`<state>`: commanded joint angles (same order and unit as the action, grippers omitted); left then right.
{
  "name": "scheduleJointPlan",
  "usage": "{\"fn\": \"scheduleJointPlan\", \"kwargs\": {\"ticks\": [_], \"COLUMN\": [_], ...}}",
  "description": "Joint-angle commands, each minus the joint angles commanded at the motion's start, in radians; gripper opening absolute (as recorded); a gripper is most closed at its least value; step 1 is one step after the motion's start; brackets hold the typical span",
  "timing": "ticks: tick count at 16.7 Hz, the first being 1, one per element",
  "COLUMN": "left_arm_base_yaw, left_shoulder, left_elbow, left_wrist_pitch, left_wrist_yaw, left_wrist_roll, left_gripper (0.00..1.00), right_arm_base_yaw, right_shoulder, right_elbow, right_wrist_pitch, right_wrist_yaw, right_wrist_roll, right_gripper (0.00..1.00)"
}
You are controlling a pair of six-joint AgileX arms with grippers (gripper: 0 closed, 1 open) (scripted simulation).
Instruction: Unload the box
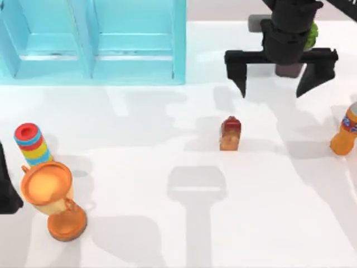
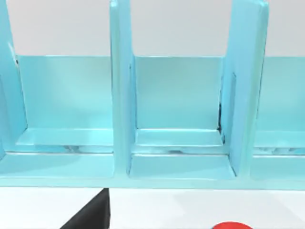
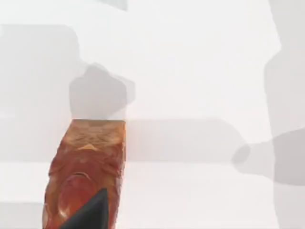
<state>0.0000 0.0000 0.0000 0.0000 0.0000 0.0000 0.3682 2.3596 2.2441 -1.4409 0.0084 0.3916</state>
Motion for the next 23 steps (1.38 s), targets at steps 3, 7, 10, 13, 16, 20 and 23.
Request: {"fn": "scheduleJointPlan", "kwargs": {"ticks": [3,7,10,13,16,20,23], "left_arm_base_yaw": [0.0,0.0,0.0,0.0,0.0,0.0,0.0], "left_shoulder": [0.0,0.0,0.0,0.0,0.0,0.0,0.0], "left_elbow": [0.0,0.0,0.0,0.0,0.0,0.0,0.0], "left_wrist_pitch": [0.0,0.0,0.0,0.0,0.0,0.0,0.0], "left_wrist_yaw": [0.0,0.0,0.0,0.0,0.0,0.0,0.0], "left_wrist_roll": [0.0,0.0,0.0,0.0,0.0,0.0,0.0], "left_gripper": [1.0,1.0,1.0,1.0,1.0,1.0,1.0], "right_arm_base_yaw": [-0.215,-0.558,-0.74,-0.83,-0.846,-0.842,-0.844], "right_shoulder": [-0.043,-0.12,-0.193,-0.268,-0.307,-0.304,-0.301], "right_elbow": [-0.024,-0.13,-0.234,-0.305,-0.336,-0.333,-0.363], "right_wrist_pitch": [-0.01,-0.032,-0.032,-0.006,0.012,0.011,0.045], "right_wrist_yaw": [0.021,0.05,0.045,0.014,-0.009,-0.007,-0.009], "right_wrist_roll": [-0.225,-0.571,-0.751,-0.843,-0.852,-0.851,-0.85], "right_gripper": [1.0,1.0,1.0,1.0,1.0,1.0,1.0]}}
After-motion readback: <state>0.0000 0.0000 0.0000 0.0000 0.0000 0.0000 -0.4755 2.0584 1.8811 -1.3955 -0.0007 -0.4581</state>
